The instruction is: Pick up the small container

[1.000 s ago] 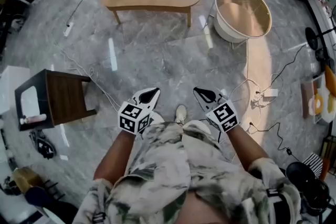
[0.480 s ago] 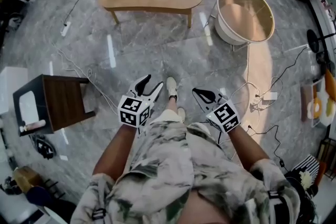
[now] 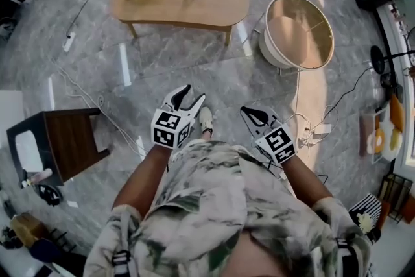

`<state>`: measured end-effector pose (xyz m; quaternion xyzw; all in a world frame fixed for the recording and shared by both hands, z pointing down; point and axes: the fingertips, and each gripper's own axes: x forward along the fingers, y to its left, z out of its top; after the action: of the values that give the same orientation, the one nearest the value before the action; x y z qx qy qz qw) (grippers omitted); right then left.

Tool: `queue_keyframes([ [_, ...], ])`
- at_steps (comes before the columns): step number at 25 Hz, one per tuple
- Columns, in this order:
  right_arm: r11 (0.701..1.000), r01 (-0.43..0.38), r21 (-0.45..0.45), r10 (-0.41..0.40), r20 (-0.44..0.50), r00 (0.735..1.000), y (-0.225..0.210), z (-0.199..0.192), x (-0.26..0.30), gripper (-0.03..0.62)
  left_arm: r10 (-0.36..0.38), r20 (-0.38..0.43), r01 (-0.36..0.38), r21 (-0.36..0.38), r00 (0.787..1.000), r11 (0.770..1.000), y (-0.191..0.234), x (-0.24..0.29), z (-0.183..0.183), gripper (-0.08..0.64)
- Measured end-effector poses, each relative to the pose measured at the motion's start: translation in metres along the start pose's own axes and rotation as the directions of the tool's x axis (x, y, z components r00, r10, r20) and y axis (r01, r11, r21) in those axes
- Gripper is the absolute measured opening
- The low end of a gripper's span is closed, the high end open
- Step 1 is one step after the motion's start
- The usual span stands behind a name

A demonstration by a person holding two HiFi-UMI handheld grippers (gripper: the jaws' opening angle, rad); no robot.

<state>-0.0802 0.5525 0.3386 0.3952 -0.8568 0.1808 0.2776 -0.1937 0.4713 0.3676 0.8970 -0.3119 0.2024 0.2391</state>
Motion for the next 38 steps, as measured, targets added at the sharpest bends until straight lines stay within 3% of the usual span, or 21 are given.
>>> queue_keyframes([
  [7, 0.999, 0.034, -0.006, -0.034, 0.012, 0.999, -0.061, 0.05, 0.05, 0.031, 0.001, 0.007, -0.001, 0.021, 1.0, 1.0, 0.061, 0.051, 0.044, 0.221],
  [12, 1.0, 0.001, -0.006, -0.001, 0.022, 1.0, -0.094, 0.073, 0.072, 0.031, 0.034, 0.017, -0.034, 0.01, 0.999, 0.999, 0.087, 0.082, 0.067, 0.221],
  [20, 0.996, -0.084, -0.027, 0.084, 0.007, 0.996, -0.182, 0.087, 0.111, 0.031, 0.118, 0.002, -0.118, -0.023, 0.993, 0.993, 0.122, 0.155, 0.103, 0.221],
  [26, 0.98, -0.182, -0.076, 0.18, -0.023, 0.983, -0.289, 0.103, 0.129, 0.031, 0.263, -0.001, -0.262, -0.092, 0.965, 0.961, 0.15, 0.229, 0.156, 0.221],
  [33, 0.95, -0.287, -0.121, 0.283, -0.047, 0.958, -0.395, 0.116, 0.143, 0.031, 0.368, -0.034, -0.369, -0.145, 0.929, 0.918, 0.161, 0.312, 0.206, 0.221],
  [38, 0.93, -0.342, -0.134, 0.338, -0.049, 0.94, -0.442, 0.119, 0.156, 0.031, 0.411, -0.049, -0.414, -0.168, 0.91, 0.895, 0.173, 0.356, 0.227, 0.221],
])
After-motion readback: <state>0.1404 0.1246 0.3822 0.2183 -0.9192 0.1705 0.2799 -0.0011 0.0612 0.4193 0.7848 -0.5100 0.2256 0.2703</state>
